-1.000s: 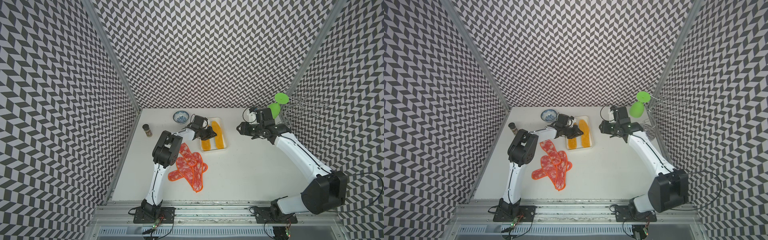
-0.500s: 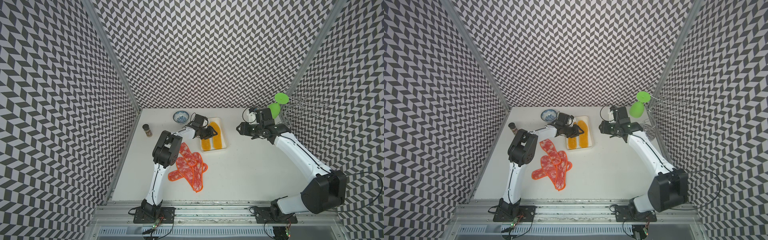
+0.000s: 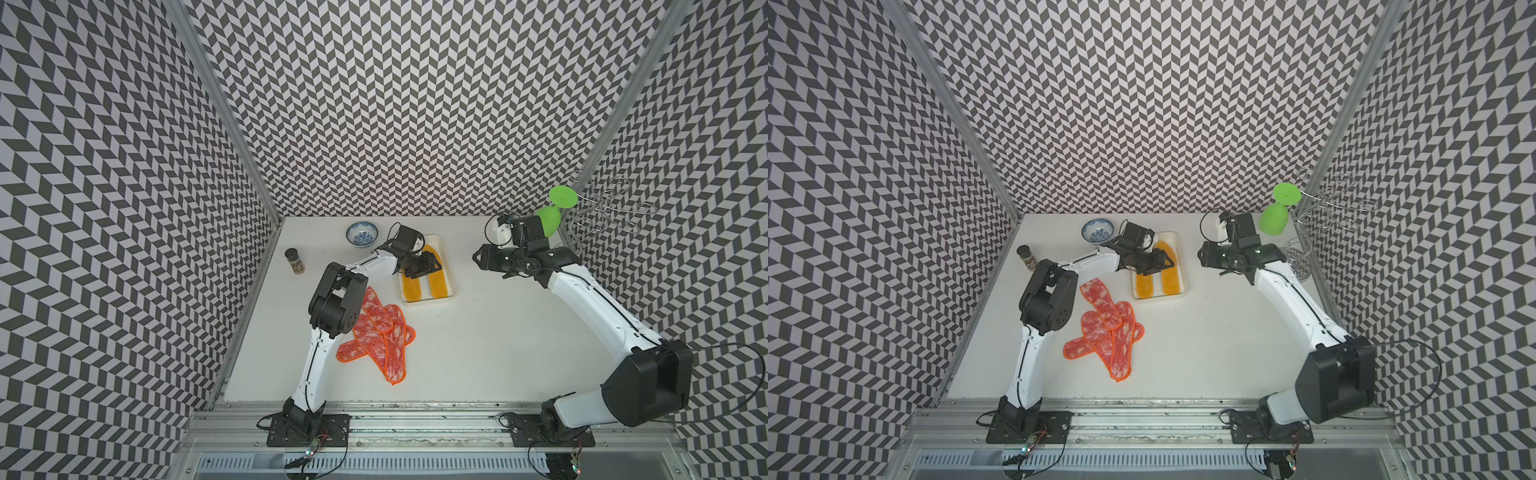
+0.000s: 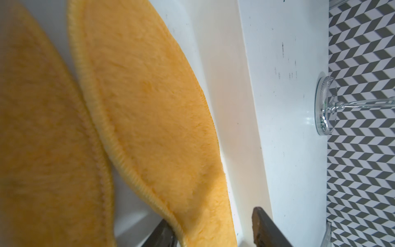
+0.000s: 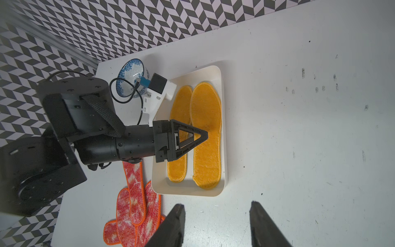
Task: Put the insoles into the storage box
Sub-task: Place the insole in the storage box.
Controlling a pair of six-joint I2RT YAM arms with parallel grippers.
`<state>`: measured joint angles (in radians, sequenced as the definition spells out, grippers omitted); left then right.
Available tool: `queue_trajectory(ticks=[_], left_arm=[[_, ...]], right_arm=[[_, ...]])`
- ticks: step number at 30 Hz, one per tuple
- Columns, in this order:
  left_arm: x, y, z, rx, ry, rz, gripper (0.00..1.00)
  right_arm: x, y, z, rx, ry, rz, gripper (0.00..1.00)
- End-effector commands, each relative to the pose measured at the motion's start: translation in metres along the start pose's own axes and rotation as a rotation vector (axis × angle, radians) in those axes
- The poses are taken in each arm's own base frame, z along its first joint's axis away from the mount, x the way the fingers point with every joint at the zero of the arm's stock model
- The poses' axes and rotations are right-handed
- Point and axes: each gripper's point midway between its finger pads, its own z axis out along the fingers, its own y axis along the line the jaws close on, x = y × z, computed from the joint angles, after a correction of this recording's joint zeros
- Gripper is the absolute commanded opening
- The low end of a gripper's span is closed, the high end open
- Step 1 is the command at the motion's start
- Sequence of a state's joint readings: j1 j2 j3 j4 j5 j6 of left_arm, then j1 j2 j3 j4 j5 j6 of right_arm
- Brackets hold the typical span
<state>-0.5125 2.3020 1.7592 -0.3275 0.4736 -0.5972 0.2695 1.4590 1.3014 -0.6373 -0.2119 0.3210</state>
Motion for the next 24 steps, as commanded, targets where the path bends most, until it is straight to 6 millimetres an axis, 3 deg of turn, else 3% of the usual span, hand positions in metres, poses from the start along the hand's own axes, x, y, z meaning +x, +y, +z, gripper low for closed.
queue_trajectory(ticks=[1, 8, 15, 24], left_arm=[[-0.005, 0.003, -0.001, -0.077, -0.006, 0.056, 0.6], [-0.002, 0.009, 0.0, -0.17, 0.017, 0.118, 0.66], [0.011, 0.011, 0.016, -0.196, 0.068, 0.141, 0.68], [0.012, 0.007, 0.012, -0.225, 0.069, 0.171, 0.69]], right_arm=[[-0.015, 0.002, -0.006, 0.003, -0.045, -0.017, 0.51], [-0.016, 0.002, -0.006, 0.005, -0.05, -0.022, 0.52], [-0.02, 0.004, -0.008, 0.001, -0.06, -0.027, 0.52], [-0.02, 0.003, -0.006, 0.0, -0.063, -0.028, 0.52]])
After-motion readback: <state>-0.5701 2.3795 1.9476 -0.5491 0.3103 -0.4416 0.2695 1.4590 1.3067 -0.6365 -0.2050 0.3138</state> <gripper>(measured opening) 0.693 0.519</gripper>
